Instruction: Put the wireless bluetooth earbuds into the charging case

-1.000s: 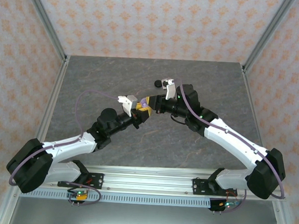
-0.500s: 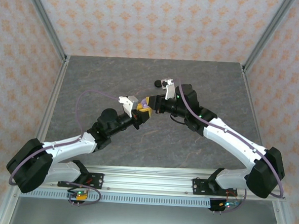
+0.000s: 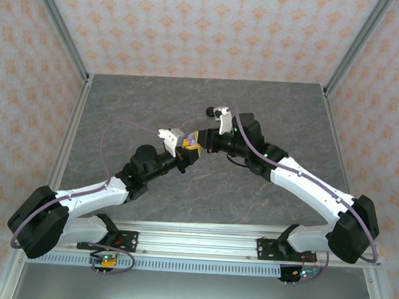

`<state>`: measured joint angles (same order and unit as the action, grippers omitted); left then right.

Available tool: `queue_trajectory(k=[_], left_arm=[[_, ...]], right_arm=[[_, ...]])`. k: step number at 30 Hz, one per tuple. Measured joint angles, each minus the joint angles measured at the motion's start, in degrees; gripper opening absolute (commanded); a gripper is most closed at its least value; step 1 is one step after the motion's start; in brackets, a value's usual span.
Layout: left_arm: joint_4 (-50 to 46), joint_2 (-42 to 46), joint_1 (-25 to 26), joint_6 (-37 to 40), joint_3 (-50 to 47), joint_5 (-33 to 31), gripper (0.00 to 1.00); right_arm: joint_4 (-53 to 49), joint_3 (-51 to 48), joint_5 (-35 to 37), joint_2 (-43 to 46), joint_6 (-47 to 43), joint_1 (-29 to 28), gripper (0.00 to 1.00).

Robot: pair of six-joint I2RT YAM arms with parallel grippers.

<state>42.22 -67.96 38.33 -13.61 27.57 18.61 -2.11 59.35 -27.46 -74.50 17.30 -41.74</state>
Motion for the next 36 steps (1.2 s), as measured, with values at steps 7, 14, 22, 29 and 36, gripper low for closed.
queue_trajectory(k=[7, 14, 22, 29, 36], left_arm=[[-0.6, 0.1, 0.2, 0.0, 0.0, 0.0, 0.28], [-0.9, 0.1, 0.2, 0.0, 0.0, -0.7, 0.28], [-1.7, 0.1, 0.2, 0.2, 0.0, -1.0, 0.28], [-4.2, 0.1, 0.2, 3.2, 0.3, -0.8, 0.27], [-10.2, 0.1, 0.3, 10.0, 2.1, 1.8, 0.28]], right_arm=[[-1.2, 0.0, 0.0, 0.0, -0.7, -0.3, 0.28], [-2.0, 0.1, 0.0, 0.0, -1.1, -0.4, 0.40], [-3.3, 0.3, 0.9, 0.6, -1.1, -0.5, 0.48], [-6.7, 1.5, 5.6, 2.1, -1.0, -0.6, 0.43], [-15.3, 9.1, 8.2, 1.4, -1.2, 0.9, 0.29]])
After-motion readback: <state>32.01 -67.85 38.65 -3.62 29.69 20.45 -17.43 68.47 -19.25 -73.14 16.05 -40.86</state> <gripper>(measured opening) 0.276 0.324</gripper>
